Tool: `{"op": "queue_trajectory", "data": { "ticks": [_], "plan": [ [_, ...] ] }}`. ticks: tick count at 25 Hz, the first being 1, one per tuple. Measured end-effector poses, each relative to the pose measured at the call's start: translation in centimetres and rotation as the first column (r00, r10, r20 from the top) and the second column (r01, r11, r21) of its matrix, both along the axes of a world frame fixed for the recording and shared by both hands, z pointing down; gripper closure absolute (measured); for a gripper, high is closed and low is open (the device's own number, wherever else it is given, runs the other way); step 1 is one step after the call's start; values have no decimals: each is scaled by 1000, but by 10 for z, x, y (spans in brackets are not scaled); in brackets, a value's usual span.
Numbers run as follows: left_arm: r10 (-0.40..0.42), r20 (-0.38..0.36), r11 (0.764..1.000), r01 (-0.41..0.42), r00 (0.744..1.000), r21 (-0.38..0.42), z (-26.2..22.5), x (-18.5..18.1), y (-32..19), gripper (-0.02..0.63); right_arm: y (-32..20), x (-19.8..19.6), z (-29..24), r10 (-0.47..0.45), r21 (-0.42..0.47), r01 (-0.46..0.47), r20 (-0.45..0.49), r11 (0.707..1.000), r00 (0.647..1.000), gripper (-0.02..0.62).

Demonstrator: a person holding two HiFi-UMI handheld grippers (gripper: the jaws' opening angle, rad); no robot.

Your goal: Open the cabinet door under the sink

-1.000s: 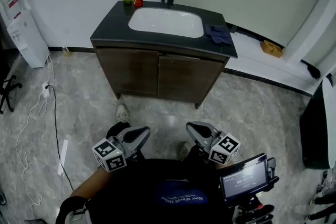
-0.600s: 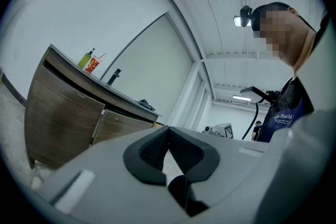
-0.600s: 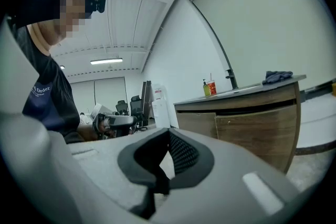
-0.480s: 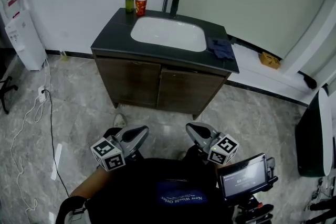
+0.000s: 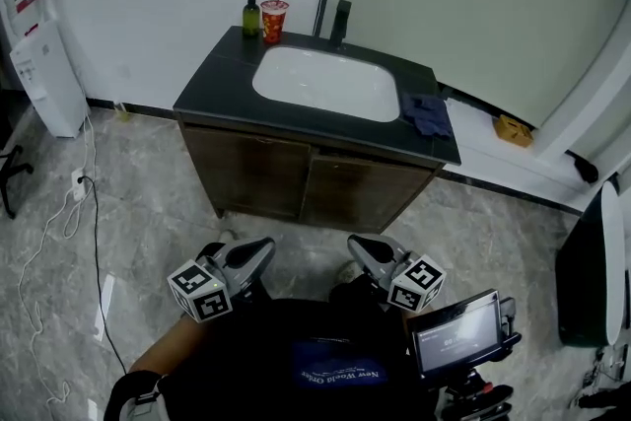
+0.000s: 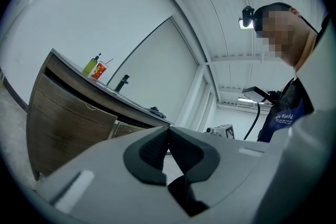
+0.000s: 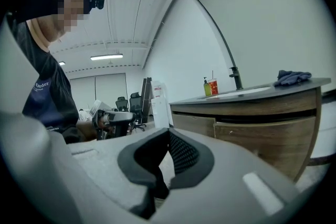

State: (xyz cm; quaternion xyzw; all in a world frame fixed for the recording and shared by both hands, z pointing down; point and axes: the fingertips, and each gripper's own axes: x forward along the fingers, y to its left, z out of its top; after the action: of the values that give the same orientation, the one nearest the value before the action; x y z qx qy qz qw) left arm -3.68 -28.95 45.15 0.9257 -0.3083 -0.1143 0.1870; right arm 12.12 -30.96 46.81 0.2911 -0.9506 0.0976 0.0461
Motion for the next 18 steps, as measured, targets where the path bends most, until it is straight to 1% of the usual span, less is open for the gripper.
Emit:
{"op": "queue_trajectory", "data": {
  "ticks": [3,12,18],
  "plan": [
    [9,11,1000,-9,1000,-14,2,2,-16,600,-15,-4,3,-7,7,7,-15,1000,1000,594],
    [28,34,1000,-28,999,-7,-1,2,-64,600,-66,-6,7,12,20,-11,-27,1000,1000,594],
    [44,51,999,-43,998,-19,3,2,-100,600,-104,-8,14,33,45,-30,-73,999,997,594]
  ]
}}
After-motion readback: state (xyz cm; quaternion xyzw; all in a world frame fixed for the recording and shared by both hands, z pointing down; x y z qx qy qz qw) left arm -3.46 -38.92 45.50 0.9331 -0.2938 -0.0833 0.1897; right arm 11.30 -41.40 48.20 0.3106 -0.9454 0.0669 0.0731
